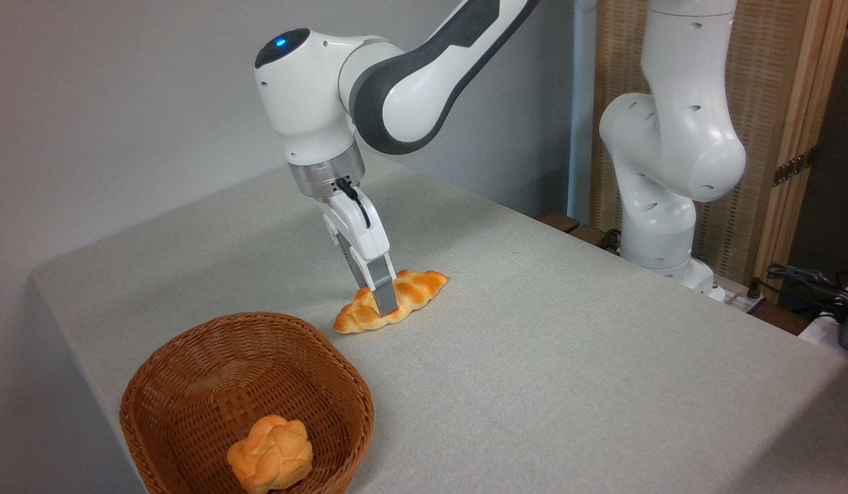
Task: Put bread into the basket
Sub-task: 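Close the gripper on the middle of the braided roll, then lift the braided roll and carry it over the wicker basket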
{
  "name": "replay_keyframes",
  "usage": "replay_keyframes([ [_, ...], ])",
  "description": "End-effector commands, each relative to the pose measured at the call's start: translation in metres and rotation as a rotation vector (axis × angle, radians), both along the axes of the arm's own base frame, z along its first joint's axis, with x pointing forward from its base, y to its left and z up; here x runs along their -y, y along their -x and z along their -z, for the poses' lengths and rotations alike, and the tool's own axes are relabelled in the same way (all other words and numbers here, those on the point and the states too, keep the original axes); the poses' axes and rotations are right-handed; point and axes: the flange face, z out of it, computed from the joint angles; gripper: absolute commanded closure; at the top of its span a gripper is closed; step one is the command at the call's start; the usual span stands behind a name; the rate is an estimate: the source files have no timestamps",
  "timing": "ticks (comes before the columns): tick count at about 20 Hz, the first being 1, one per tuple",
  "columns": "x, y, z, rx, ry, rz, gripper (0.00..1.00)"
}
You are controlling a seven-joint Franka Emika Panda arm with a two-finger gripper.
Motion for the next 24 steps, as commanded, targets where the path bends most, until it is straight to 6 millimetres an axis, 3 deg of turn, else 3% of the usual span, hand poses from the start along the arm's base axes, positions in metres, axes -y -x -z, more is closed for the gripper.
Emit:
replay_keyframes([
  [1, 0.002, -0.002, -0.002, 0.018, 0.005, 0.026, 0.67],
  [5, 0.001, -0.004, -0.018, 0.015, 0.004, 0.020, 0.67],
  [11, -0.008, -0.020, -0.099, -0.019, -0.026, 0.025, 0.67],
  [16, -0.038, -0.049, -0.145, 0.050, -0.012, -0.010, 0.64],
  [19, -0.040, -0.073, -0.152, 0.172, 0.017, -0.011, 0.61],
  [21, -0.036, -0.093, -0.140, 0.226, 0.025, -0.020, 0.62],
  [24, -0.048, -0.145, -0.133, 0.266, 0.020, -0.071, 0.62],
])
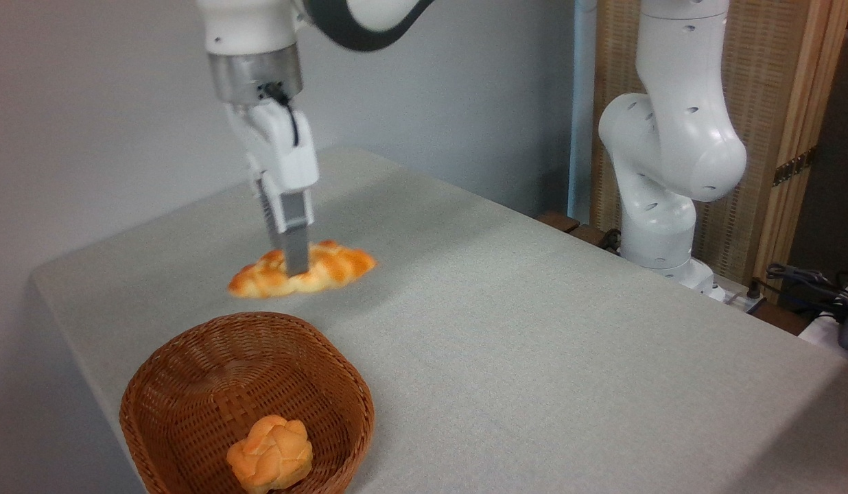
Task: Put bread into the basket
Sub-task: 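Lift the braided roll and carry it over the wicker basket, then lower the roll into the basket beside the round bun and open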
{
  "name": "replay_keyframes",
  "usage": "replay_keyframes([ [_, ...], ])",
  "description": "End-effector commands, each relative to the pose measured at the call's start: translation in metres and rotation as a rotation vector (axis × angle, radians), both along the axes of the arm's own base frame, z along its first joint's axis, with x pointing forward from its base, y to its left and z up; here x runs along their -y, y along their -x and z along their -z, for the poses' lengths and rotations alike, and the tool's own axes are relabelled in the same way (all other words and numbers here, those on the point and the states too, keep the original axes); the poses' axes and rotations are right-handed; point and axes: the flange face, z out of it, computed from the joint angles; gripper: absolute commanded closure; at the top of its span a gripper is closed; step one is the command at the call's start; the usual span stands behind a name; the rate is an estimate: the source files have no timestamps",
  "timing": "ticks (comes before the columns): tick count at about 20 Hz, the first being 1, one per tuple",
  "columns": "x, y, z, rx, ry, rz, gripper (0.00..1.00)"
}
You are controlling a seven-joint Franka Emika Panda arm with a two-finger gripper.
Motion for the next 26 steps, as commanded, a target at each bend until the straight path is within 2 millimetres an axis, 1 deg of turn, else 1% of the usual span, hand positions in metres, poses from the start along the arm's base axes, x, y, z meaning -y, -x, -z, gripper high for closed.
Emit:
replay_keyframes([
  [1, -0.010, -0.068, 0.010, 0.038, -0.007, -0.049, 0.62],
  [3, -0.012, -0.089, 0.015, 0.050, -0.003, -0.056, 0.61],
  [4, -0.013, -0.094, 0.017, 0.050, 0.000, -0.057, 0.61],
  [5, -0.014, -0.097, 0.022, 0.047, -0.001, -0.058, 0.61],
  [7, -0.007, -0.100, 0.033, 0.033, -0.001, -0.045, 0.61],
  [9, -0.007, -0.102, 0.041, 0.022, -0.005, -0.043, 0.49],
  [10, -0.007, -0.104, 0.048, 0.016, -0.014, -0.040, 0.44],
  [11, -0.007, -0.104, 0.051, 0.017, -0.038, -0.034, 0.21],
  [12, -0.003, -0.106, 0.057, 0.017, -0.063, -0.017, 0.00],
  [13, 0.002, -0.105, 0.058, 0.020, -0.081, -0.006, 0.00],
  [15, 0.001, -0.107, 0.064, 0.016, -0.092, -0.009, 0.00],
  [18, 0.000, -0.107, 0.065, 0.016, -0.094, -0.007, 0.00],
  [20, 0.000, -0.108, 0.069, 0.010, -0.095, -0.005, 0.00],
  [23, -0.001, -0.109, 0.068, 0.011, -0.092, -0.013, 0.00],
  [26, -0.006, -0.107, 0.059, 0.013, -0.078, -0.043, 0.00],
])
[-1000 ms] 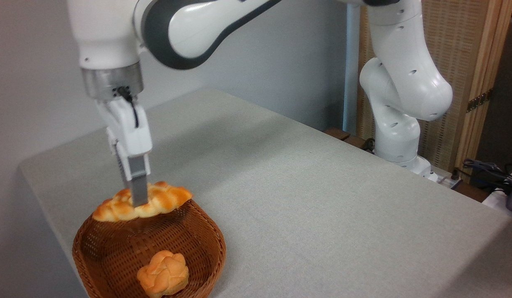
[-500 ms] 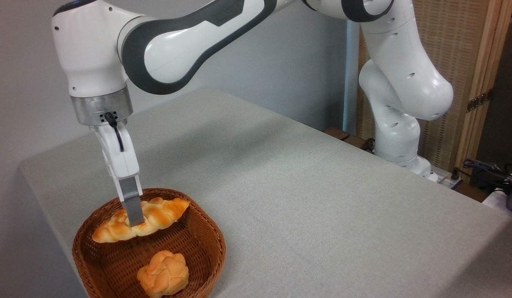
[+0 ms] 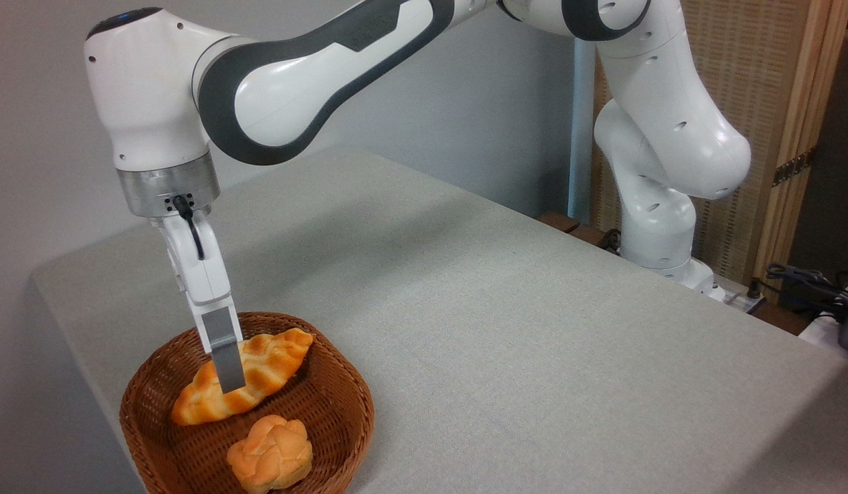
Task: Put bread into the basket
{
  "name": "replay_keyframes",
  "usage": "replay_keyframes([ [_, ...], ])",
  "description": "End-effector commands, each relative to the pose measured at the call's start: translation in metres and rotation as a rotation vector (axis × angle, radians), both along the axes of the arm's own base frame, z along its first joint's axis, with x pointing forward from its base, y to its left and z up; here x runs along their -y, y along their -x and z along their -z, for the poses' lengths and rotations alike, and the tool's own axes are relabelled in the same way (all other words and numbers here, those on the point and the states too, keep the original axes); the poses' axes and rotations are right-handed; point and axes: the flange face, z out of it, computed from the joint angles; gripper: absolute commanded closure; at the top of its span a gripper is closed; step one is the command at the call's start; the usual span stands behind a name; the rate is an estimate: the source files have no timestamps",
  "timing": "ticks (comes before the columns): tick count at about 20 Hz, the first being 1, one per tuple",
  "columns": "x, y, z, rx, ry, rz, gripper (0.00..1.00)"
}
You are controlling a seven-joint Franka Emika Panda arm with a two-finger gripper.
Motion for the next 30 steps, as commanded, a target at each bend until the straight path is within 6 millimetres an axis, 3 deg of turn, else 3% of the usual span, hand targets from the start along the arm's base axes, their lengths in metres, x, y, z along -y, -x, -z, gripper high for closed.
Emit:
replay_keyframes([
  [1, -0.015, -0.001, -0.022, 0.025, 0.024, -0.081, 0.00],
  [4, -0.023, 0.007, -0.054, 0.049, 0.141, -0.233, 0.00],
  [7, -0.027, 0.018, -0.063, -0.018, 0.199, -0.300, 0.00],
  [11, -0.057, 0.055, -0.106, -0.076, 0.190, -0.270, 0.00],
  [14, -0.077, 0.084, -0.117, -0.156, 0.169, -0.184, 0.00],
  [19, -0.088, 0.126, -0.120, -0.162, 0.157, -0.166, 0.00],
  [23, -0.102, 0.129, -0.124, -0.149, 0.156, -0.184, 0.00],
  [30, -0.095, 0.122, -0.132, -0.076, 0.163, -0.186, 0.00],
])
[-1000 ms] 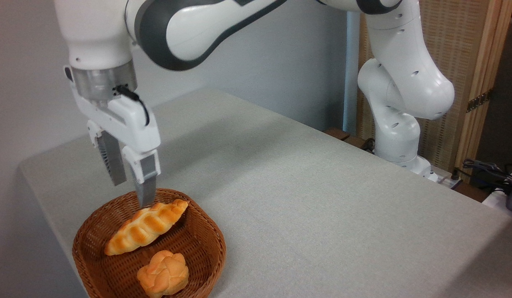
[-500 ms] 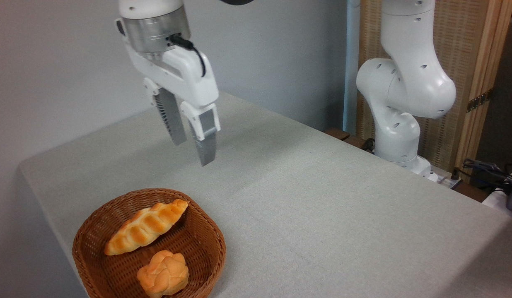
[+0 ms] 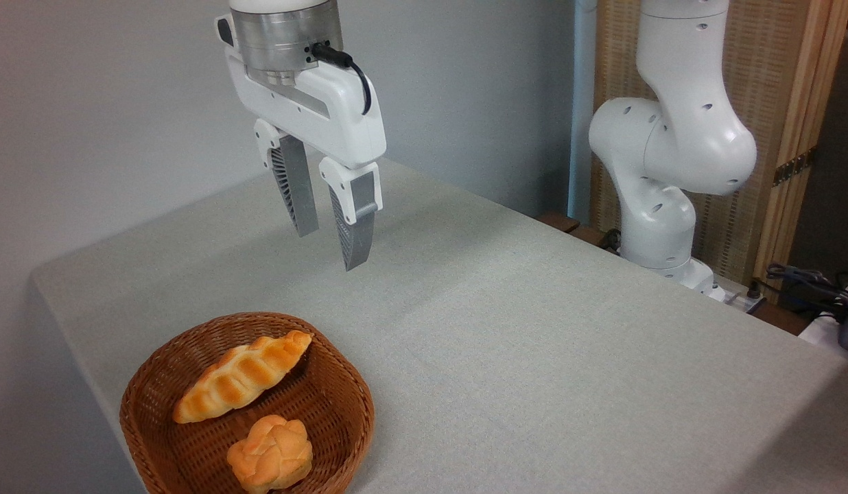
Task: Put bread into the basket
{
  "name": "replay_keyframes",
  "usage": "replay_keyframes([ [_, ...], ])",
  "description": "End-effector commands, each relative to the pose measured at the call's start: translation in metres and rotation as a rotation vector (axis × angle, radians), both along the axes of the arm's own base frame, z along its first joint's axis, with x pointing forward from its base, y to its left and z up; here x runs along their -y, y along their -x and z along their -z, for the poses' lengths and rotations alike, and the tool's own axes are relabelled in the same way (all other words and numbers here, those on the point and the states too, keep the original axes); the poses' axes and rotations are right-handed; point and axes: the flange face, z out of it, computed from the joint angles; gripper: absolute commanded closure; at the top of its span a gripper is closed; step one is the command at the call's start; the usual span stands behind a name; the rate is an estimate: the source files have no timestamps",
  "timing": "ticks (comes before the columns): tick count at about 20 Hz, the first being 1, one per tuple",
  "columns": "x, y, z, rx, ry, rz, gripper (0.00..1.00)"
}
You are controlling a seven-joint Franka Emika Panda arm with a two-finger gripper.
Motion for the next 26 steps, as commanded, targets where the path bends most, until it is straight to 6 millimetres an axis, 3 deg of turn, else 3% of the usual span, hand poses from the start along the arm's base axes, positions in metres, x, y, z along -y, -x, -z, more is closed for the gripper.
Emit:
replay_keyframes([
  [1, 0.002, 0.004, -0.002, 0.018, 0.006, 0.010, 0.00],
  [8, 0.000, 0.015, -0.010, 0.005, 0.004, 0.010, 0.00],
  [26, -0.007, 0.015, -0.010, -0.002, -0.076, 0.015, 0.00],
])
